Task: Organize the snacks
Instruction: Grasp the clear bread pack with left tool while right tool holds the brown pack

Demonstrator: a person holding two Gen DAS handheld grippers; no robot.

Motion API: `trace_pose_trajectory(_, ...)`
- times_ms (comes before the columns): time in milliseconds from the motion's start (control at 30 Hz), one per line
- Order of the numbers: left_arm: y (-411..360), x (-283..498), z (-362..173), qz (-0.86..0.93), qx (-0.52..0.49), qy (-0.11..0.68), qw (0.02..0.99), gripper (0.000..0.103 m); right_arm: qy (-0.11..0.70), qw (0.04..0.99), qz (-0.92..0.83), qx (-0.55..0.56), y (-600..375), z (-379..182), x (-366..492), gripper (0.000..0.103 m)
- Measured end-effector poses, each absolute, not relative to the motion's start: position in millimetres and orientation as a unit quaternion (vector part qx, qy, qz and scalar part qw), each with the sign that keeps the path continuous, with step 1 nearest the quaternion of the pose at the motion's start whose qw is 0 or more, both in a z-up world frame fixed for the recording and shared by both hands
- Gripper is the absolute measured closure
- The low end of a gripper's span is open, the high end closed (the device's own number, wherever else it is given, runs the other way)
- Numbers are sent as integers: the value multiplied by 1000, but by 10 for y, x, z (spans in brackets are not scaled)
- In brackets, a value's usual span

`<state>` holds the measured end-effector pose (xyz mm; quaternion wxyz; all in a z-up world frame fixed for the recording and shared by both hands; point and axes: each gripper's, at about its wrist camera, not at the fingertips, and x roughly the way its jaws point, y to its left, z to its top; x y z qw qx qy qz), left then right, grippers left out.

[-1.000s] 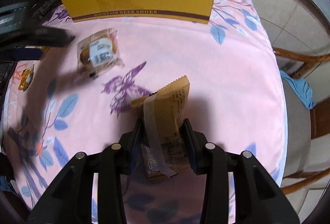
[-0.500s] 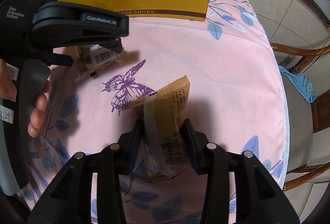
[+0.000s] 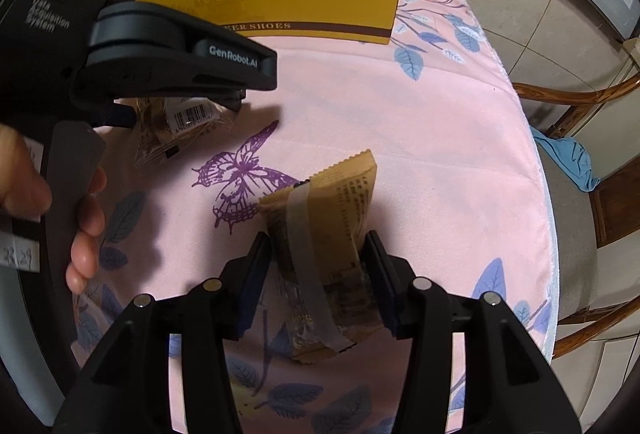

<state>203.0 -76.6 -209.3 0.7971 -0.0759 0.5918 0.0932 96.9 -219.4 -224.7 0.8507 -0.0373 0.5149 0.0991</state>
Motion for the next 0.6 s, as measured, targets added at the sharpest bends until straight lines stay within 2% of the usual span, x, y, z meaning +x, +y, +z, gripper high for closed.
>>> trace_pose_trajectory(33,-780,2027,-2083,92,-74,588,800,12,514,851,99,-36,-2196,-2245,968,52)
trace_pose_trajectory(67,-791,2024,-2061,88,-70,581,806,22,513,852,99,-36,-2199,-2241,967,52)
trace_pose_trajectory(100,-801,2024,-2035,81,-65,574,812,35,513,852,99,-35,-2207,-2246,971,51)
trace_pose_trajectory(200,-840,2015,-2006,64,-54,569,818,44,509,855,97,-35,-2211,-2259,964,51)
trace_pose_trajectory(300,-836,1948,-1998,44,-43,558,827,47,507,856,97,-38,-2217,-2271,969,52)
trace_pose_trajectory(433,-735,1790,-1992,24,-28,554,832,48,502,859,99,-33,-2225,-2258,924,62)
trace_pose_trajectory(600,-501,1562,-1911,21,-34,551,834,49,501,859,102,-5,-2271,-2198,951,64)
